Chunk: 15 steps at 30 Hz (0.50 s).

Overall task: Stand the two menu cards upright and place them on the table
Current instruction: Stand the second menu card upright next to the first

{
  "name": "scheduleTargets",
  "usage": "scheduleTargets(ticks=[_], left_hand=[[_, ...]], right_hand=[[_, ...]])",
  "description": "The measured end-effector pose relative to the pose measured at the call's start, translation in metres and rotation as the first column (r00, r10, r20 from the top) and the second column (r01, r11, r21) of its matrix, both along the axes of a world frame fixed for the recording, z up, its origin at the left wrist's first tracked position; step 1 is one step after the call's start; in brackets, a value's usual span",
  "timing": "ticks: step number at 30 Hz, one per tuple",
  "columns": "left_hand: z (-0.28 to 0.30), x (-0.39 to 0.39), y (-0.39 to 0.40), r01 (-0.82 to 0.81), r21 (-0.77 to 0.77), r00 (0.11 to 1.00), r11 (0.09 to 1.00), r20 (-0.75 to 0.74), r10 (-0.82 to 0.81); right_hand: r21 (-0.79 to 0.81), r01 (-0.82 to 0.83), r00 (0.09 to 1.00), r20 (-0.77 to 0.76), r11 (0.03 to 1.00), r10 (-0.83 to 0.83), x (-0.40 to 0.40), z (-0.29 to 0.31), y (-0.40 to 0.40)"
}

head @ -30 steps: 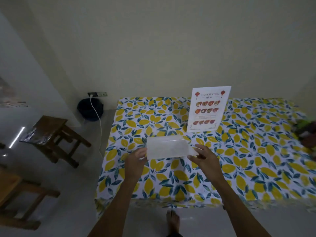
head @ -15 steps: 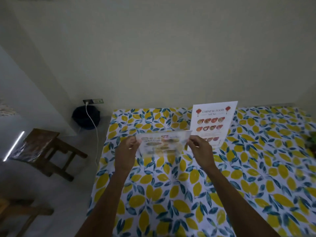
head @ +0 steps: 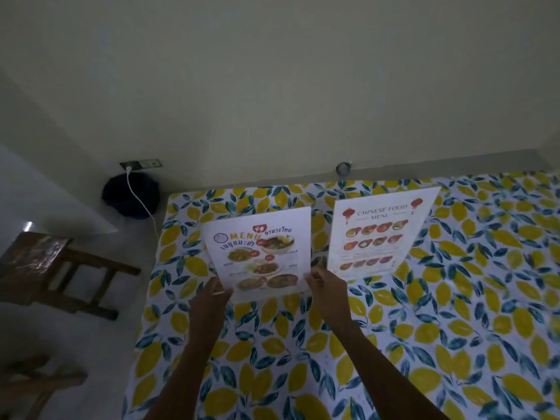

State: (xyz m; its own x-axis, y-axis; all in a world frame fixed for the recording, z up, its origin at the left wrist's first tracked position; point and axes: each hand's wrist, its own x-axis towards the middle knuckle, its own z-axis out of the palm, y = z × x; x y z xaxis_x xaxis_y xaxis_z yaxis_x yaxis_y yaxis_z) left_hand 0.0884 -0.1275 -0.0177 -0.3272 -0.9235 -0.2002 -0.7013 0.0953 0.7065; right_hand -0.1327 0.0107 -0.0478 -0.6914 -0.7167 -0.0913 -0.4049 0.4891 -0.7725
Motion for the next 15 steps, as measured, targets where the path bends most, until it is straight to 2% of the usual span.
scheduleTargets(ticks=[4,11,15], left_hand=[[-0.007,0.003,0.000,0.034,-0.096,0.999,0.995,0.031,-0.032],[-0.017,0.009,-0.001,0.000,-0.049,0.999,0.999,-0.049,-0.002],[-0.018,0.009,-0.003,0.011,-0.090,0.999,0.996,-0.044,-0.015]], right_hand=[[0.019,0.005,1.000,0.009,1.000,-0.005,-0.002,-0.004,-0.001],[-0.003,0.035,0.999,-0.001,0.999,-0.035,0.003,-0.010,-0.002],[-0.012,0.043,0.999,-0.017,0.999,-0.043,0.004,-0.008,-0.004]])
